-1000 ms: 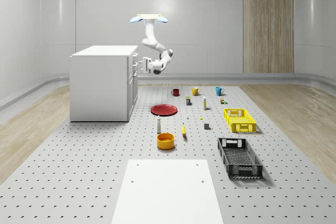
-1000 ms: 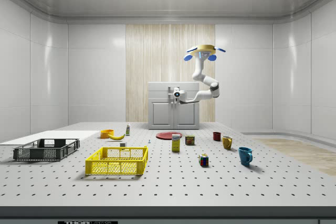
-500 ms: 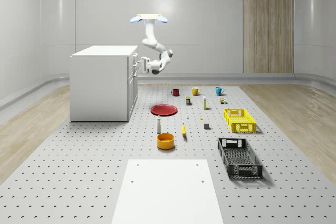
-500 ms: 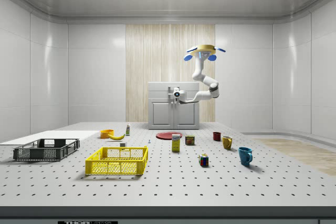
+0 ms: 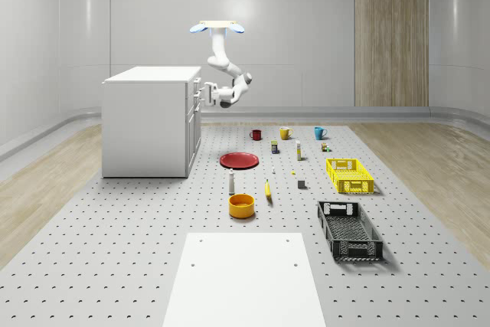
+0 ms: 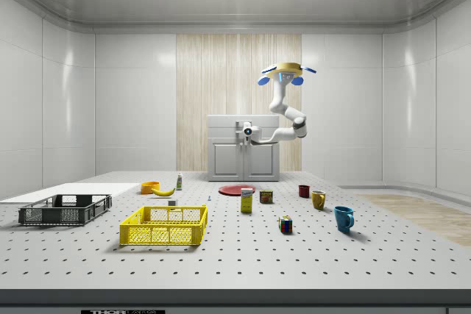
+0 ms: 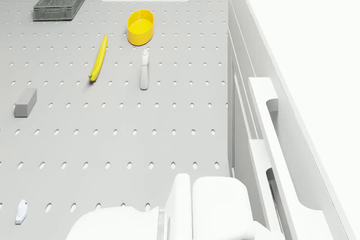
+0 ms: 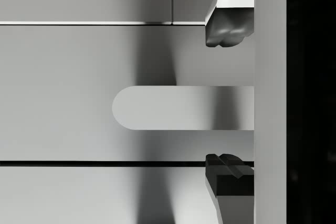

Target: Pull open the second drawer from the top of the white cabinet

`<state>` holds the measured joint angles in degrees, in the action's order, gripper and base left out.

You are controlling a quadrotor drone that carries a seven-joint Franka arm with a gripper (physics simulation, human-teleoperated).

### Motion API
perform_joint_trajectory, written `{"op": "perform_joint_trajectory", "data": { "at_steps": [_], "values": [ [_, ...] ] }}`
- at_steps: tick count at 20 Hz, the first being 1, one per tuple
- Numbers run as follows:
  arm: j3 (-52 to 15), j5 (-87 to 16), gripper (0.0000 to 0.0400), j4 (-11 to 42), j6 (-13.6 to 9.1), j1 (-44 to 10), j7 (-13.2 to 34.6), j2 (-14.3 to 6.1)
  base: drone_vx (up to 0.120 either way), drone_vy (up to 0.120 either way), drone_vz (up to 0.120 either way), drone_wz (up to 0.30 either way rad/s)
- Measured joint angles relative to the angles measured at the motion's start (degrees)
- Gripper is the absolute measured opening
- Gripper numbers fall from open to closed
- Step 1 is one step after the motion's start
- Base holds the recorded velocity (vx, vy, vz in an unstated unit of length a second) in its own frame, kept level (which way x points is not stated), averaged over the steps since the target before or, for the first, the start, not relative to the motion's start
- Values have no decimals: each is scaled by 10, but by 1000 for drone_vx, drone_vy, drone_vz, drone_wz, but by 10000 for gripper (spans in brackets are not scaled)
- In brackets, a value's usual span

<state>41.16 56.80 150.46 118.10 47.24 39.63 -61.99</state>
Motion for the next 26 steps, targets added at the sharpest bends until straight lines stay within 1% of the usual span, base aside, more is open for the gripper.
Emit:
{"op": "perform_joint_trajectory", "data": {
  "at_steps": [5, 10, 24, 26],
  "values": [
    [-4, 11, 300, -1, 6, 5, -7, 9, 0, 0, 0, 0],
    [-3, 16, 300, -6, 6, 10, -13, 19, 0, 0, 0, 0],
    [-9, 25, 300, -12, 0, 5, -16, 28, 0, 0, 0, 0],
    [-9, 26, 232, -13, -1, 4, -16, 29, 0, 0, 0, 0]
  ]
}}
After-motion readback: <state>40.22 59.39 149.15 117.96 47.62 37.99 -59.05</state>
